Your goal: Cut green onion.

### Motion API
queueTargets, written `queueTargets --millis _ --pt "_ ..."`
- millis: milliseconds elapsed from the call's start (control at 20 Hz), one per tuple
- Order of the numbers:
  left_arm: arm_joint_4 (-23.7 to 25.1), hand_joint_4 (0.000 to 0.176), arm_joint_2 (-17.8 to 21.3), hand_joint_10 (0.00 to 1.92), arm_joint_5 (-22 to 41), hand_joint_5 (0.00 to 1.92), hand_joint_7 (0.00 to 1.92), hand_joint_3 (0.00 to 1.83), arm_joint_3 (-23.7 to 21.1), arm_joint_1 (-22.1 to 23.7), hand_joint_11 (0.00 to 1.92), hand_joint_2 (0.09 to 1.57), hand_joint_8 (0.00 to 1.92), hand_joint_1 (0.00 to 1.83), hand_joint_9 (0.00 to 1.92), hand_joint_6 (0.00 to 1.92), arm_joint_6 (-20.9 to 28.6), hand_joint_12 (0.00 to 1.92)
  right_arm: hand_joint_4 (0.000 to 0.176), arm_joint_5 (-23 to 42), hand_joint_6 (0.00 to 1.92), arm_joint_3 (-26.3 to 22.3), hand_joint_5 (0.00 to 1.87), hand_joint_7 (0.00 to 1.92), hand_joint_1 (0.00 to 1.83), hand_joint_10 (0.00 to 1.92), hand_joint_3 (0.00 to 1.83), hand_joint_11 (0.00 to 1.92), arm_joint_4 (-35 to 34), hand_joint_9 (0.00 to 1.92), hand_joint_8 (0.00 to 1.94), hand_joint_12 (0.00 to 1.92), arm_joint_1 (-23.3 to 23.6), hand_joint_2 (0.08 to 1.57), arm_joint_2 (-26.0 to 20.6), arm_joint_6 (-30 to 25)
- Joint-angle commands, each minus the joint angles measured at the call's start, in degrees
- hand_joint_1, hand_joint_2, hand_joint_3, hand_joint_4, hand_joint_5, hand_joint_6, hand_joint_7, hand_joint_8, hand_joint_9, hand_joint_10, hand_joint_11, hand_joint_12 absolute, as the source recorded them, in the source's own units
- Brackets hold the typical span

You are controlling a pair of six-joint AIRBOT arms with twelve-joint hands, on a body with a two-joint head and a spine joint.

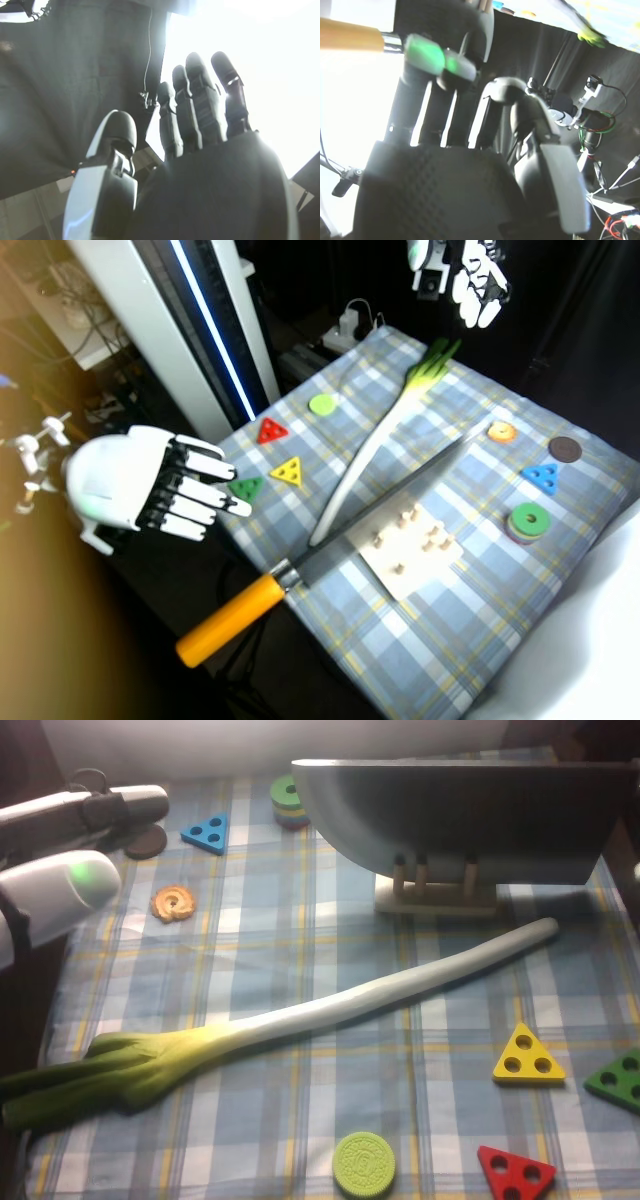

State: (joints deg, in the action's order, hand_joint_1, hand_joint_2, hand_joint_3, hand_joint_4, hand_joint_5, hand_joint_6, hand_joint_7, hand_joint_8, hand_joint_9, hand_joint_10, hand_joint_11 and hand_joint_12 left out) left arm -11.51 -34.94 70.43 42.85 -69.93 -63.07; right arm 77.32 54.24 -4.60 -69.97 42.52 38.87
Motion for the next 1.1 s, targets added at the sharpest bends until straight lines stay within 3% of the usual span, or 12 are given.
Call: queueTargets --millis 0,100,150,250,300,350,400,450,700,800,950,1050 --pt "-0.4 0.098 0.0 0.01 7.5 0.43 0.33 0.01 0.3 0.3 0.0 1.39 0.0 0.12 0.27 0.01 0.9 0.44 0.06 7.8 0.0 -0.3 0.33 0.34 0.49 0.0 0.01 0.05 -0.5 0.28 0.0 0.56 0.8 1.26 -0.7 -0.3" --pt "-0.4 0.093 0.0 0.01 7.6 0.44 0.34 0.0 0.2 0.2 0.0 1.38 0.0 0.18 0.28 0.0 1.0 0.45 0.083 8.9 0.0 -0.6 0.29 0.28 0.52 0.0 0.0 0.0 0.0 0.22 0.0 0.48 1.0 1.26 -1.0 -0.3" --pt "-0.4 0.092 0.0 0.01 7.7 0.44 0.35 0.0 0.2 0.1 0.0 1.38 0.01 0.19 0.29 0.0 1.0 0.45 0.094 9.6 0.0 -0.6 0.22 0.2 0.57 0.0 0.0 0.0 0.0 0.14 0.0 0.32 1.1 1.24 -1.1 -0.2" --pt "-0.4 0.094 0.0 0.0 7.9 0.45 0.34 0.0 0.2 0.0 0.0 1.39 0.0 0.19 0.28 0.0 1.1 0.47 0.141 11.6 0.0 -0.7 0.03 0.02 0.67 0.0 0.0 0.0 -0.9 0.01 0.0 0.04 1.1 1.13 -1.3 0.0" --pt "-0.4 0.092 0.0 0.0 8.0 0.45 0.34 0.0 0.2 0.0 0.0 1.39 0.0 0.17 0.29 0.0 1.1 0.5 0.138 12.8 0.0 -0.6 0.0 0.0 0.68 0.0 0.0 0.0 -2.0 0.0 0.0 0.01 1.1 1.03 -1.3 0.3" --pt "-0.5 0.094 0.0 0.0 8.0 0.44 0.32 0.0 0.2 -0.1 0.0 1.4 0.0 0.15 0.27 0.0 1.2 0.45 0.103 14.1 0.0 -0.6 0.0 0.0 0.69 0.0 0.0 0.0 -3.2 0.0 0.0 0.0 1.1 0.92 -1.4 1.0" --pt "-0.5 0.09 0.0 0.0 8.0 0.44 0.32 0.0 0.1 -0.1 0.0 1.4 0.0 0.13 0.26 0.0 1.2 0.41 0.161 14.9 0.0 -0.6 0.0 0.0 0.78 0.0 0.0 0.0 -4.0 0.0 0.0 0.0 1.1 0.88 -1.5 1.5" --pt "-0.5 0.092 0.0 0.0 7.9 0.43 0.32 0.0 0.1 -0.1 0.0 1.4 0.0 0.11 0.26 0.0 1.2 0.38 0.173 16.2 0.0 -0.5 0.0 0.0 0.79 0.0 0.0 0.0 -5.6 0.0 0.0 0.0 1.2 0.85 -1.6 2.4" --pt "0.3 0.089 0.0 0.0 7.9 0.45 0.35 0.0 0.2 -0.1 0.0 1.4 0.0 0.17 0.29 0.0 1.7 0.51 0.176 13.0 0.0 2.5 0.0 0.0 0.92 0.0 0.0 0.0 -9.1 0.0 0.0 0.0 4.6 0.84 -1.9 3.7" --pt "0.4 0.098 0.1 0.0 7.8 0.44 0.34 0.0 0.3 -0.1 0.0 1.4 0.0 0.16 0.29 0.0 1.7 0.52 0.176 8.3 0.0 4.2 0.0 0.0 0.94 0.0 0.0 0.0 -9.1 0.0 0.0 0.0 9.2 0.83 -1.6 5.7" --pt "0.4 0.085 -0.1 0.0 7.8 0.47 0.37 0.0 0.2 -0.1 0.0 1.38 0.0 0.22 0.3 0.01 1.8 0.58 0.176 -2.7 0.0 8.4 0.0 0.0 1.0 0.0 0.02 0.0 -9.0 0.0 0.0 0.0 17.5 0.9 0.7 8.8" --pt "0.6 0.083 -0.1 0.01 7.6 0.48 0.39 0.0 0.1 -0.1 0.0 1.38 0.0 0.26 0.33 0.0 1.9 0.63 0.176 -9.5 0.0 11.6 0.0 0.0 1.02 0.0 0.0 0.0 -8.8 0.0 0.0 0.0 21.1 0.87 2.3 8.8"
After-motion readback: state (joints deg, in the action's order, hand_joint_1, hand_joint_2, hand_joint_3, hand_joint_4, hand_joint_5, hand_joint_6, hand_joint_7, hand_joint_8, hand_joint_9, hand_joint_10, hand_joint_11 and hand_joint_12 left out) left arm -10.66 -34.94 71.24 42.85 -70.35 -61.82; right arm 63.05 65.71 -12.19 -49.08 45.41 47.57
